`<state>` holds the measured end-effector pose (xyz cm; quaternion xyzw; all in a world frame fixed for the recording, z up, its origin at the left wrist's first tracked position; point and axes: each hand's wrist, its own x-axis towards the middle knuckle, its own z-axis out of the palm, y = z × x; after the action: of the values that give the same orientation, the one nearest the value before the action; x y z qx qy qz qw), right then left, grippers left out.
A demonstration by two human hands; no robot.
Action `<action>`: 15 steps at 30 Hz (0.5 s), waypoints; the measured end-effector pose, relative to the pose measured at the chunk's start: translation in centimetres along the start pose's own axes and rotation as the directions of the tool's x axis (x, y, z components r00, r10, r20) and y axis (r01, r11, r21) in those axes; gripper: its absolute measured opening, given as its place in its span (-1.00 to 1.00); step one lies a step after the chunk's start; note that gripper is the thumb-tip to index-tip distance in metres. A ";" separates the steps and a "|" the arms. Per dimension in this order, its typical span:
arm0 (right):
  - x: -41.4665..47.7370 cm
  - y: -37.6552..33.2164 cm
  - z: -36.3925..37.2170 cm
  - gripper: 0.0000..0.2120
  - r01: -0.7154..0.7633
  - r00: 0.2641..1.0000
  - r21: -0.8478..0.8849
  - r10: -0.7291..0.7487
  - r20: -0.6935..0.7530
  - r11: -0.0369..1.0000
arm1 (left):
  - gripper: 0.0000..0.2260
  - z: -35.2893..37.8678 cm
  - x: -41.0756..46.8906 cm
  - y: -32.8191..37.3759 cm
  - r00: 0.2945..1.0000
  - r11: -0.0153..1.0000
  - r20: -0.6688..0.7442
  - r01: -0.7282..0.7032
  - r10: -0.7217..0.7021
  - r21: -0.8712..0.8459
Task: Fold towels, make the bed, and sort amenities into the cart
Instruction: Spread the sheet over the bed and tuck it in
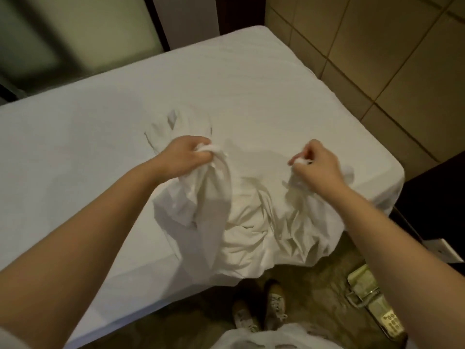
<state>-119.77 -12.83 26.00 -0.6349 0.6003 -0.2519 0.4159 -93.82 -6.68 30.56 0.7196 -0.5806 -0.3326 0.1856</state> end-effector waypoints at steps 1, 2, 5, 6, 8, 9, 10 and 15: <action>-0.1 -1.6 1.0 -0.77 0.000 0.997 0.120 -0.009 0.079 0.993 | -0.85 -0.6 0.1 1.5 0.995 0.995 0.084 -0.065 0.059 0.075; -0.5 -3.4 1.8 -0.73 0.008 0.985 0.216 -0.045 0.169 0.976 | -0.86 -1.5 0.2 2.8 0.985 0.981 0.143 -0.121 0.099 0.152; -1.3 -7.8 2.7 -0.70 0.105 0.869 0.377 -0.269 0.416 0.920 | -0.90 -4.7 0.3 6.6 0.961 0.906 0.199 -0.253 0.194 0.339; -1.4 -8.9 2.8 -0.67 0.127 0.830 0.380 -0.308 0.464 0.916 | -0.89 -5.7 0.2 7.7 0.950 0.868 0.199 -0.301 0.239 0.396; -1.5 -10.6 3.1 -0.63 0.198 0.811 0.315 -0.336 0.480 0.928 | -0.85 -7.4 0.0 9.4 0.930 0.810 0.220 -0.366 0.296 0.458; -1.4 -11.3 3.3 -0.66 0.237 0.826 0.258 -0.334 0.455 0.937 | -0.82 -8.2 0.0 9.9 0.924 0.801 0.243 -0.379 0.297 0.462; -1.2 -11.9 3.4 -0.72 0.270 0.851 0.195 -0.329 0.410 0.943 | -0.79 -9.0 0.0 10.3 0.916 0.803 0.272 -0.391 0.294 0.450; -0.2 -14.4 3.2 -0.77 0.402 0.912 0.006 -0.401 0.091 0.916 | -0.78 -12.8 0.2 10.6 0.929 0.889 0.185 -0.363 0.321 0.280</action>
<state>-109.19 -12.84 36.31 -0.7580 0.4393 -0.2992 0.3780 -92.43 -11.11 46.56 0.6022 -0.7542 -0.2469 0.0872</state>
